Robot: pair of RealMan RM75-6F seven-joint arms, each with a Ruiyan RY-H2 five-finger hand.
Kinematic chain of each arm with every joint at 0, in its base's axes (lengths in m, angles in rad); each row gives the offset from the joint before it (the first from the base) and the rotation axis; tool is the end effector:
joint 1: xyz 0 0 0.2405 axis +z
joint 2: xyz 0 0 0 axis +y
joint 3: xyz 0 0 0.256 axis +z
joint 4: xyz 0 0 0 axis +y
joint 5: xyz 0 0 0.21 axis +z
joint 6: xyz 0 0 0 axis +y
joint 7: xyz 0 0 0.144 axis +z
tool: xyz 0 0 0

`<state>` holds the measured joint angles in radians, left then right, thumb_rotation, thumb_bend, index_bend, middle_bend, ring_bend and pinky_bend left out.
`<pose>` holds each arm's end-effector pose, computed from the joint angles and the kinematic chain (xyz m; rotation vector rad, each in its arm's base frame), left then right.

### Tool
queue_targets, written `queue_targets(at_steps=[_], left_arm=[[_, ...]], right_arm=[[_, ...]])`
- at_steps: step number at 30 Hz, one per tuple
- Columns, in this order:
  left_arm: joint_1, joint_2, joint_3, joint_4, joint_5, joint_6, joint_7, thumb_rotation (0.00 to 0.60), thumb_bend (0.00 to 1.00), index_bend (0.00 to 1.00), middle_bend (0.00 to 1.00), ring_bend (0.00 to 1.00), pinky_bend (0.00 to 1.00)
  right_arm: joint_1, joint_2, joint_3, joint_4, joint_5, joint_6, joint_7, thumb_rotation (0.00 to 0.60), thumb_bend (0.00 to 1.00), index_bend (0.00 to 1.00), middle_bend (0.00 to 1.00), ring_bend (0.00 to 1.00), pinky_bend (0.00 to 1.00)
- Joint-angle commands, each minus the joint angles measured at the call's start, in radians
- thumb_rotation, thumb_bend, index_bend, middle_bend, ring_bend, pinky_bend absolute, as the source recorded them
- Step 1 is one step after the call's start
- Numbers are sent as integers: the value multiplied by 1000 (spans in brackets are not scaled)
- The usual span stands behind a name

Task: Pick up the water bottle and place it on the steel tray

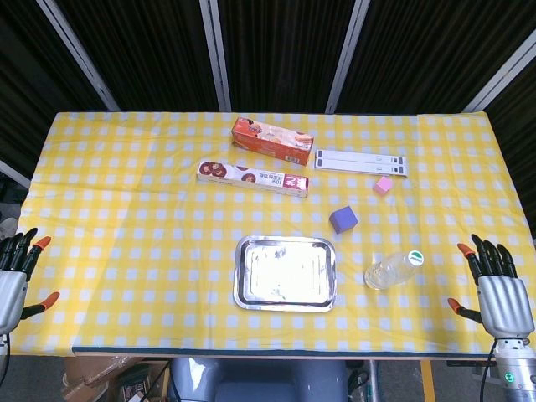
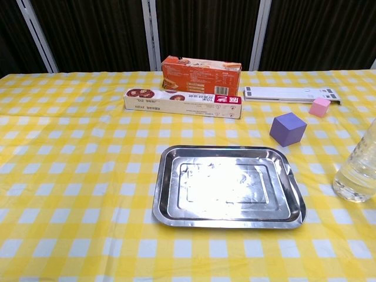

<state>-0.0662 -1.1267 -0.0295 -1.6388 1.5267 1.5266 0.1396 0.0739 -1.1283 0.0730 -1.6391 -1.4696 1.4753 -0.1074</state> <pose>-0.3041 0.1705 0.1555 -1.4191 -0.8079 -0.8398 -0.3093 -0.1819 0.1571 1.3721 -0.8620 0.8406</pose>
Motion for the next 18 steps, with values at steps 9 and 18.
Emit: queue_targets(at_steps=[9, 18], left_arm=[[2, 4, 4, -12, 9, 3, -1, 600, 191, 111, 0, 0, 0], [4, 13, 5, -16, 16, 8, -28, 600, 191, 109, 0, 0, 0]], right_arm=[[-6, 8, -5, -9, -2, 3, -1, 600, 95, 143, 0, 0, 0], [-2, 22, -16, -16, 12, -33, 7, 600, 95, 143, 0, 0, 0]])
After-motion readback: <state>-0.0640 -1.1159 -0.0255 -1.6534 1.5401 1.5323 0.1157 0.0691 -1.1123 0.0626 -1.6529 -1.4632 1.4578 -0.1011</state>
